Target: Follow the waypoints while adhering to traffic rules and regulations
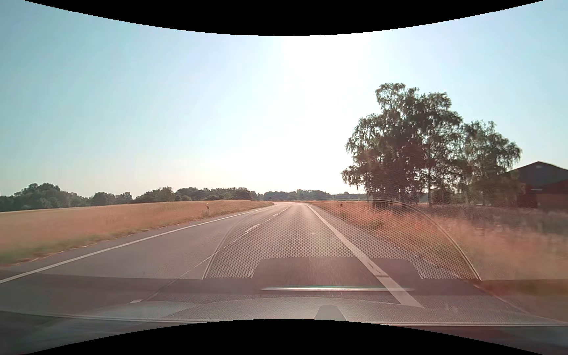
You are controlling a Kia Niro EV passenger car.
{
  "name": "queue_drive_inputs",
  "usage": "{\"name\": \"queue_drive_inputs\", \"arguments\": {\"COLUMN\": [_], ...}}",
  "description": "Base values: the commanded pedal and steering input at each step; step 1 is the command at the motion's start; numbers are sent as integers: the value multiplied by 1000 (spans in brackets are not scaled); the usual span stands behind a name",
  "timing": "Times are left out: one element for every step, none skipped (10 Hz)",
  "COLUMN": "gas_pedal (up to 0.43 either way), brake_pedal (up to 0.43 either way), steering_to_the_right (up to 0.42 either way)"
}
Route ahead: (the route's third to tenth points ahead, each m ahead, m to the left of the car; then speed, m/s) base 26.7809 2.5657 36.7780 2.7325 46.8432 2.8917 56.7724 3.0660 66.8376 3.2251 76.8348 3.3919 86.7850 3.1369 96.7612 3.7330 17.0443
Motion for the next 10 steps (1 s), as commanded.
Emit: {"name": "queue_drive_inputs", "arguments": {"gas_pedal": [287,287,287,287,287,280,248,228,209,189], "brake_pedal": [0,0,0,0,0,0,0,0,0,0], "steering_to_the_right": [-3,-3,-3,-3,-3,-3,-3,-3,-3,-3]}}
